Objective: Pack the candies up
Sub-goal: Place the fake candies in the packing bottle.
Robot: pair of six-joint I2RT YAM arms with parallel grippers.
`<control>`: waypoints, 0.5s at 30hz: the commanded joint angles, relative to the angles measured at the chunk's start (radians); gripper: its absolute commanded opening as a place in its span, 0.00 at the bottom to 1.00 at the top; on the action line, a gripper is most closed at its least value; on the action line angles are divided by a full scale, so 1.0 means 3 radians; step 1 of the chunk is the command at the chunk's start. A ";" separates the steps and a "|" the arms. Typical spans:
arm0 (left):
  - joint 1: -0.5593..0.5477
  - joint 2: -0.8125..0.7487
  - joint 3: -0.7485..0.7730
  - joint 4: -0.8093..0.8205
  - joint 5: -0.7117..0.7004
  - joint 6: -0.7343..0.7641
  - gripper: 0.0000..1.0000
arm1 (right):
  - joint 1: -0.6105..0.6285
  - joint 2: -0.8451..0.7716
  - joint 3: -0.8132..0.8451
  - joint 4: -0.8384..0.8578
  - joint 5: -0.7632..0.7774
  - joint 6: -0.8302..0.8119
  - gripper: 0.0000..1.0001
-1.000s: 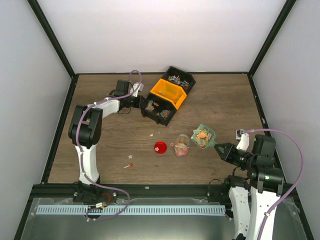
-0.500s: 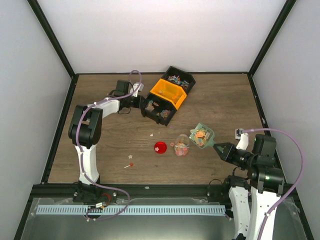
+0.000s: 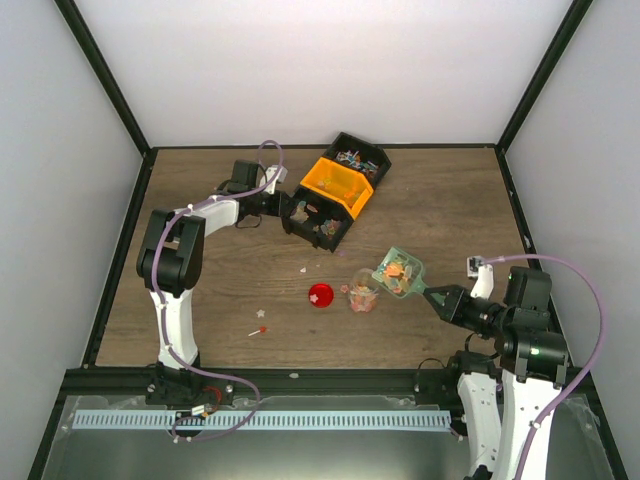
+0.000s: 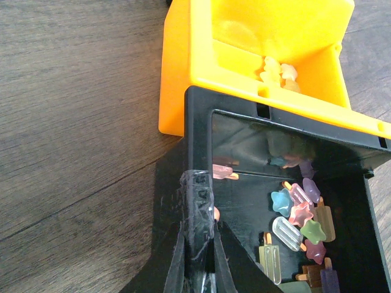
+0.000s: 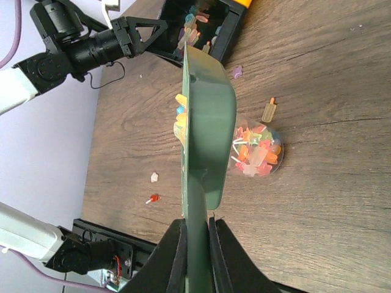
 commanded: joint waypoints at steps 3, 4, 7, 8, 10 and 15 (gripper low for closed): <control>-0.0004 0.0125 -0.0096 -0.0044 0.0005 0.0037 0.04 | -0.0025 -0.0010 0.0056 -0.0093 -0.0101 -0.0095 0.01; -0.0004 0.0132 -0.0097 -0.0040 0.0003 0.0037 0.04 | -0.0028 -0.0016 0.0047 -0.0097 -0.0103 -0.0092 0.01; -0.0004 0.0135 -0.0102 -0.0037 0.0017 0.0032 0.04 | -0.0029 -0.0006 0.0044 -0.0099 -0.0109 -0.0096 0.01; -0.0004 0.0135 -0.0101 -0.0032 0.0016 0.0032 0.04 | -0.0026 0.0004 0.0045 -0.0097 -0.0116 -0.0101 0.01; -0.0004 0.0135 -0.0103 -0.0026 0.0021 0.0032 0.04 | -0.0028 0.0025 0.0044 -0.0099 -0.0124 -0.0105 0.01; 0.0001 0.0149 -0.0112 -0.0013 0.0022 0.0037 0.04 | -0.0011 0.0069 0.0003 -0.0099 -0.0086 -0.0115 0.01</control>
